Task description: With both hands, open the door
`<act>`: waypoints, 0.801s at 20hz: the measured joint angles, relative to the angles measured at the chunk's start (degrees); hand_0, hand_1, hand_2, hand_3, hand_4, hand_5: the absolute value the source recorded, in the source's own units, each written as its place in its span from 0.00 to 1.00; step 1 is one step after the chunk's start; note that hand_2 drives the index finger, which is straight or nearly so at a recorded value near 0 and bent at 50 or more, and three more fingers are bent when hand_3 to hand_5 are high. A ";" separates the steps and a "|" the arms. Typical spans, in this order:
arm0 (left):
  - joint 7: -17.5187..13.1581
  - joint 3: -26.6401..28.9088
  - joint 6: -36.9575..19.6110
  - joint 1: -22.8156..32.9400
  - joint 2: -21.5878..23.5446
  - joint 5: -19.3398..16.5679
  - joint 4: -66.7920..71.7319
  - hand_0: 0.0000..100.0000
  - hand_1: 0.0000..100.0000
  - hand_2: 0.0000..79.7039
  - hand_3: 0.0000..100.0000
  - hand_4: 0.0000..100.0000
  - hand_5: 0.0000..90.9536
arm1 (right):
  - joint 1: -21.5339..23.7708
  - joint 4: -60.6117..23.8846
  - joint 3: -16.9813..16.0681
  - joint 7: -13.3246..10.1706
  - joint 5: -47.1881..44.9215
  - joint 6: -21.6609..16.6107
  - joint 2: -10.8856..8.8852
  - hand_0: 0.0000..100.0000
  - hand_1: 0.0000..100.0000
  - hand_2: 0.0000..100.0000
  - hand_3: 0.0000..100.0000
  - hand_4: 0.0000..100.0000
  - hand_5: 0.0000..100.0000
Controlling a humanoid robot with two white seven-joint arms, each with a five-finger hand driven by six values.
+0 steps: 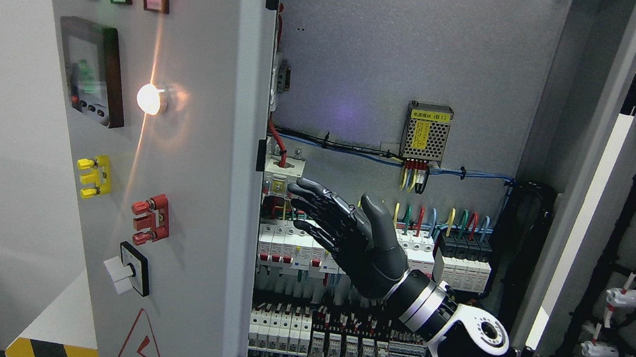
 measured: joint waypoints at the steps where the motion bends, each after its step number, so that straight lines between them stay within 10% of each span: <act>1: 0.00 0.00 0.03 0.00 0.00 0.00 0.00 0.00 0.00 0.00 0.00 0.00 0.00 | 0.23 -0.20 0.00 0.00 -0.44 0.00 -0.23 0.00 0.00 0.00 0.00 0.00 0.00; 16: -0.01 -0.04 0.07 -0.03 0.00 0.00 0.00 0.00 0.00 0.00 0.00 0.00 0.00 | 2.74 -3.37 -0.01 -0.01 -2.34 -0.11 -2.20 0.00 0.00 0.00 0.00 0.00 0.00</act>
